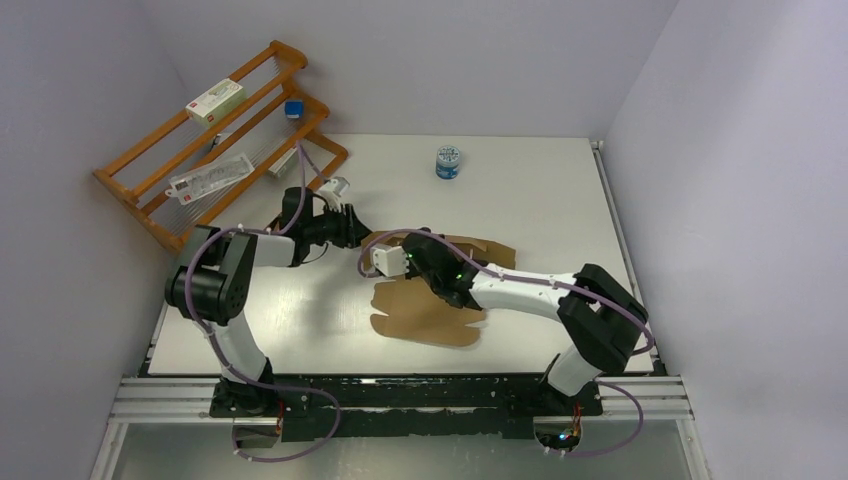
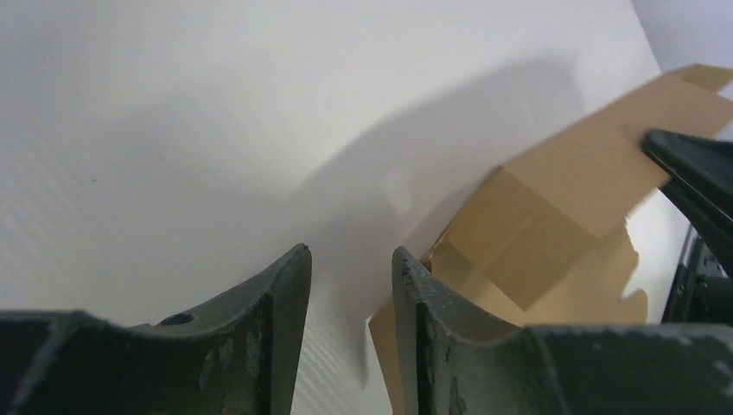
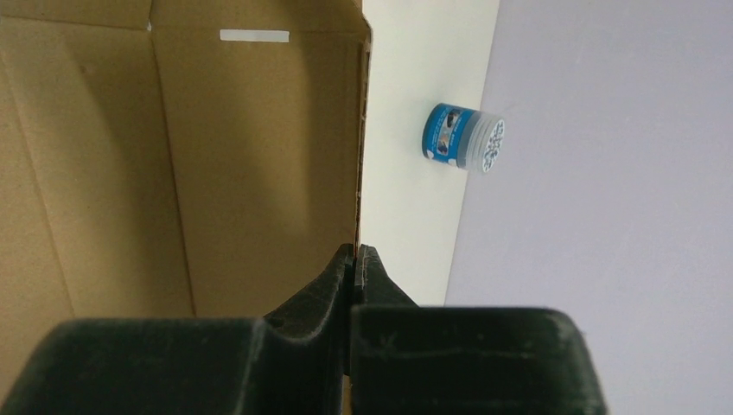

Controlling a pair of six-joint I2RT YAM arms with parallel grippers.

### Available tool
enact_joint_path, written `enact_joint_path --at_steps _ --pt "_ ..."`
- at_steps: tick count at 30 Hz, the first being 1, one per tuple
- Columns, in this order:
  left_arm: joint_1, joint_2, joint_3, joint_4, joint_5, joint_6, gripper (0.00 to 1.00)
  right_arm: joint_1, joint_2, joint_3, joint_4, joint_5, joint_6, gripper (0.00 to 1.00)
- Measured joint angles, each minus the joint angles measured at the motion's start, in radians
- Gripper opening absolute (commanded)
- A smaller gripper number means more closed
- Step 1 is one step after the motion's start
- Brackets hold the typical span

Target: Fold the paper box

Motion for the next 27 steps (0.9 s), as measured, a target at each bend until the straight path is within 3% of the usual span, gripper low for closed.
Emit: enact_joint_path --at_steps 13,27 --pt "-0.078 -0.102 -0.146 0.080 0.072 -0.010 0.41 0.051 -0.041 -0.117 0.107 0.087 0.006 0.00" --pt "-0.151 -0.249 -0.316 0.161 -0.010 -0.040 0.43 0.112 -0.053 -0.199 0.206 0.150 0.023 0.00"
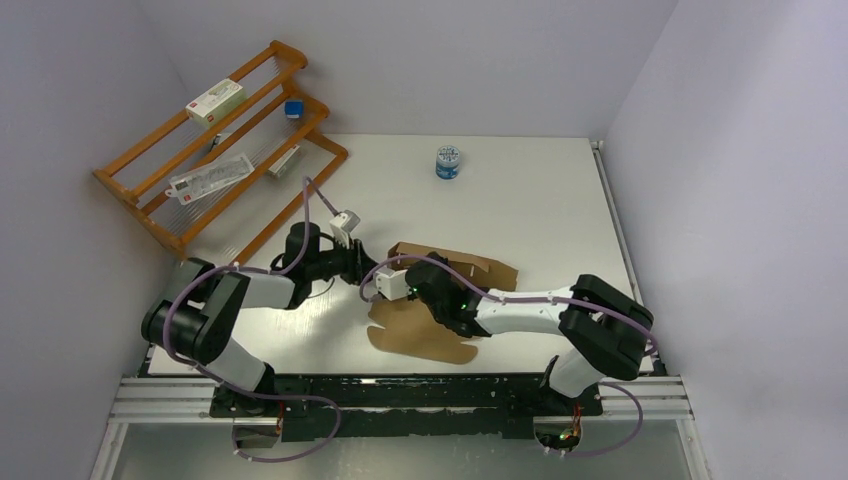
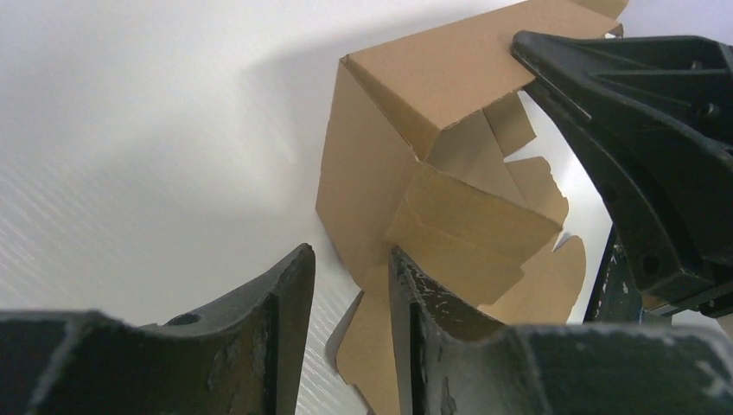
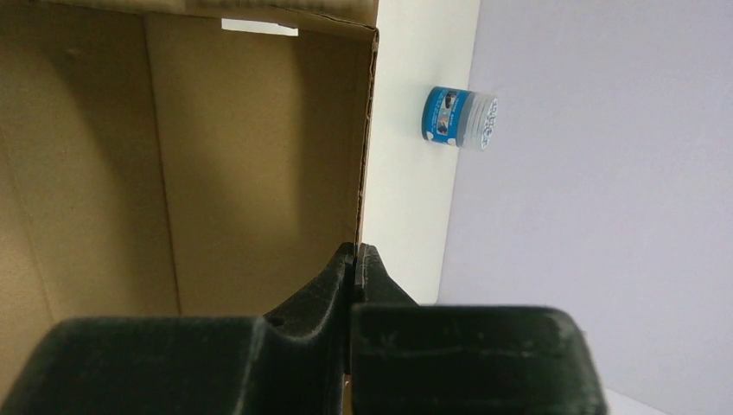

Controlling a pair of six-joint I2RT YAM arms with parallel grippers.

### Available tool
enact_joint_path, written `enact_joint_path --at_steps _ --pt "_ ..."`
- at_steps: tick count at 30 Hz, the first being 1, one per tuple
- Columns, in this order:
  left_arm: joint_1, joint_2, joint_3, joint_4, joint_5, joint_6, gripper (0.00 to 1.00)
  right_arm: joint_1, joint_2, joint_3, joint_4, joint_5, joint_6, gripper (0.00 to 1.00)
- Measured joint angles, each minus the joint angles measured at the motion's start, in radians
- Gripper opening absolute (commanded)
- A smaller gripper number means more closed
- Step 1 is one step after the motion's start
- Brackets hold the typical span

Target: Fold the paper box

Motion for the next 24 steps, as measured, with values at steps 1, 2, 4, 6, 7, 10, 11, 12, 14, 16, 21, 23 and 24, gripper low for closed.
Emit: enact_joint_path --at_steps 1,2,4,6,7,10,11,12,14,16,21,23,24 --pt "-0.006 -0.002 -0.010 0.010 -0.005 -0.004 0.43 0.005 0.000 -0.005 0.008 0.003 0.001 0.00" --pt "-0.012 -0.006 -0.021 0.022 -0.010 -0.006 0.43 0.011 0.000 -0.008 0.013 0.008 0.001 0.00" --pt "-0.023 -0.021 -0.046 0.052 -0.019 -0.012 0.43 0.028 0.000 -0.015 0.028 0.023 0.000 0.00" --pt "-0.028 -0.039 -0.072 0.079 -0.025 -0.018 0.44 0.050 0.000 -0.030 0.051 0.038 -0.005 0.00" --pt "-0.031 -0.054 -0.090 0.095 -0.029 -0.022 0.44 0.062 0.000 -0.041 0.065 0.047 -0.009 0.00" --pt "-0.033 -0.085 -0.120 0.118 -0.041 -0.023 0.46 0.092 0.000 -0.073 0.107 0.073 -0.025 0.00" --pt "-0.034 -0.094 -0.125 0.120 -0.044 -0.023 0.46 0.102 0.000 -0.085 0.124 0.083 -0.031 0.00" --pt "-0.034 -0.102 -0.129 0.123 -0.047 -0.023 0.47 0.111 0.000 -0.095 0.138 0.093 -0.035 0.00" --pt "-0.035 -0.116 -0.138 0.127 -0.051 -0.022 0.48 0.127 0.000 -0.112 0.163 0.113 -0.047 0.00" --pt "-0.038 -0.135 -0.154 0.128 -0.055 -0.022 0.49 0.142 -0.002 -0.128 0.186 0.129 -0.055 0.00" --pt "-0.065 -0.203 -0.197 0.113 -0.083 -0.020 0.51 0.195 -0.005 -0.165 0.242 0.177 -0.080 0.00" --pt "-0.087 -0.240 -0.212 0.101 -0.104 -0.018 0.51 0.215 -0.004 -0.180 0.267 0.195 -0.092 0.00" --pt "-0.098 -0.257 -0.220 0.097 -0.114 -0.018 0.52 0.226 -0.002 -0.189 0.284 0.206 -0.097 0.00"
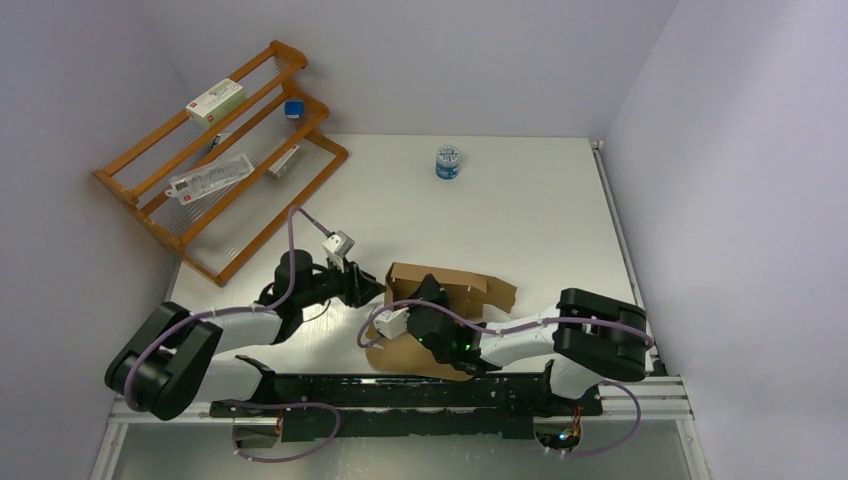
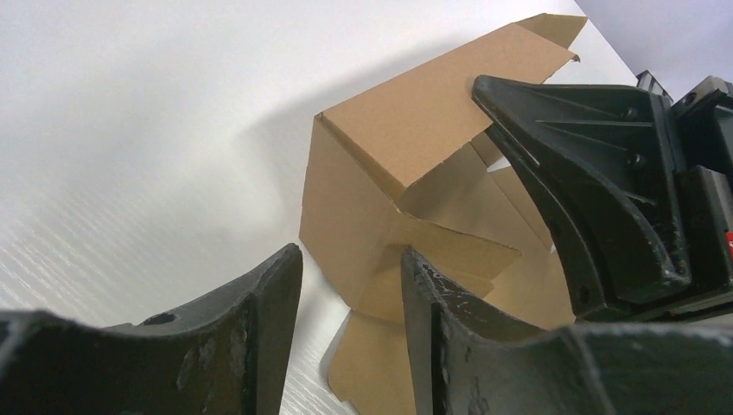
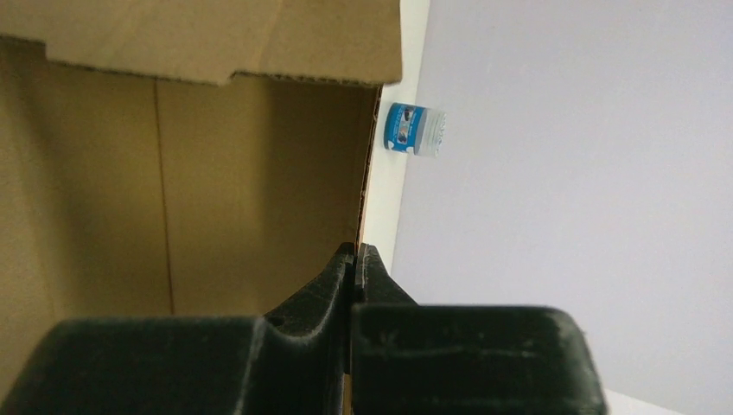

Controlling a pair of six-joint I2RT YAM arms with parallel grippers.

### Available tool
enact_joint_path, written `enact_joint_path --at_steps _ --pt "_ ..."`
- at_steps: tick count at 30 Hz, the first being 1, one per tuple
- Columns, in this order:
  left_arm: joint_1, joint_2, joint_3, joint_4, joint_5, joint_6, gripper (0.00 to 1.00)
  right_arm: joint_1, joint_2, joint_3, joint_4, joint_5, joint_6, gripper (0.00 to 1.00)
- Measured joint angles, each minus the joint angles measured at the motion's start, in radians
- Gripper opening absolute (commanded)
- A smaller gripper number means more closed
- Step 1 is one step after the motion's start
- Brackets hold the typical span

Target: Fold the paper box

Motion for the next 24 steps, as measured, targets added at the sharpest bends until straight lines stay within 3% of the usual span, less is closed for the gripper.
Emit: enact_joint_path --at_steps 13,24 --pt "-0.139 -0.162 -0.150 -0.001 -0.224 -0.043 0.54 0.075 0.029 -0.035 0.085 0.075 -0.035 0.00" --pt "-0.282 -0.045 -0.185 0.150 -0.406 -0.035 0.54 0.087 0.032 -0.035 0.093 0.081 -0.062 0.00"
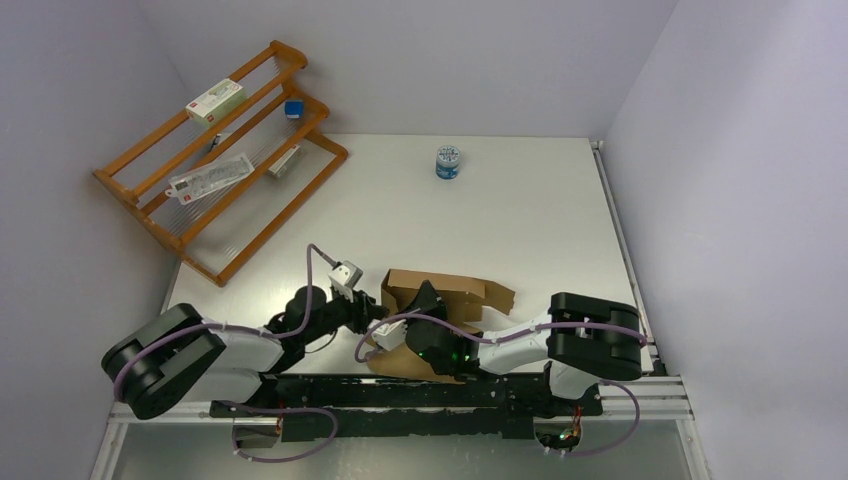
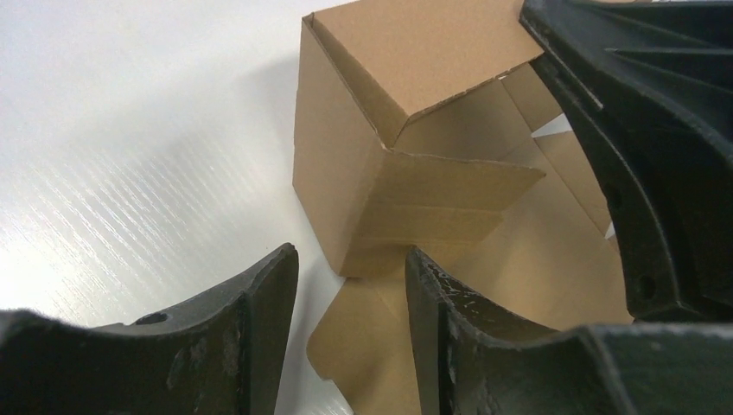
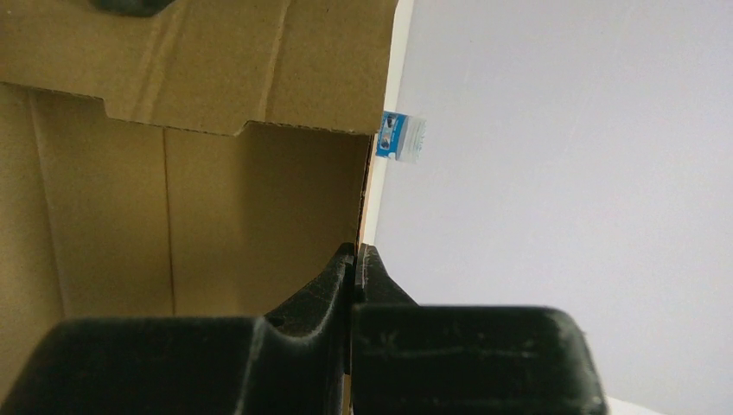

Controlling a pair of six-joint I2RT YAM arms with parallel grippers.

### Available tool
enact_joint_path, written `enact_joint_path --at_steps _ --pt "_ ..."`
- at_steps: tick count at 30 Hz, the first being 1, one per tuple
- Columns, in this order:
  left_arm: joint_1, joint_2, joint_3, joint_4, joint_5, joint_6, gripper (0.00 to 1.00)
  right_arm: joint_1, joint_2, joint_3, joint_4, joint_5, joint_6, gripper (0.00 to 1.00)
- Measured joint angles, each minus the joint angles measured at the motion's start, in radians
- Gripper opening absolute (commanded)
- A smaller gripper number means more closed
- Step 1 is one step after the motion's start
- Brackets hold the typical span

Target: Fold the paper box

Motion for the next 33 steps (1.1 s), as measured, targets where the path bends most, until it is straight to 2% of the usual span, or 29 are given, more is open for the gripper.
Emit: enact_joint_path --at_steps 10,19,23,28,33 --pt "-0.090 0.070 -0.001 0.090 -0.181 0.043 0.54 0.007 0.003 0.000 0.003 0.002 -0.005 0.00" --pt "-0.150 0.245 -0.001 0.277 -0.244 0.065 0.51 0.036 0.054 -0.001 0.071 0.035 -0.041 0.00" --pt "-0.185 0.306 0.004 0.342 -0.314 0.076 0.48 0.039 0.069 -0.001 0.102 0.032 -0.062 0.00" --pt "-0.193 0.343 0.009 0.407 -0.408 0.081 0.42 0.039 0.098 0.002 0.160 0.023 -0.106 0.00" --pt "-0.196 0.383 0.031 0.451 -0.492 0.091 0.41 0.038 0.122 0.002 0.220 0.012 -0.142 0.00"
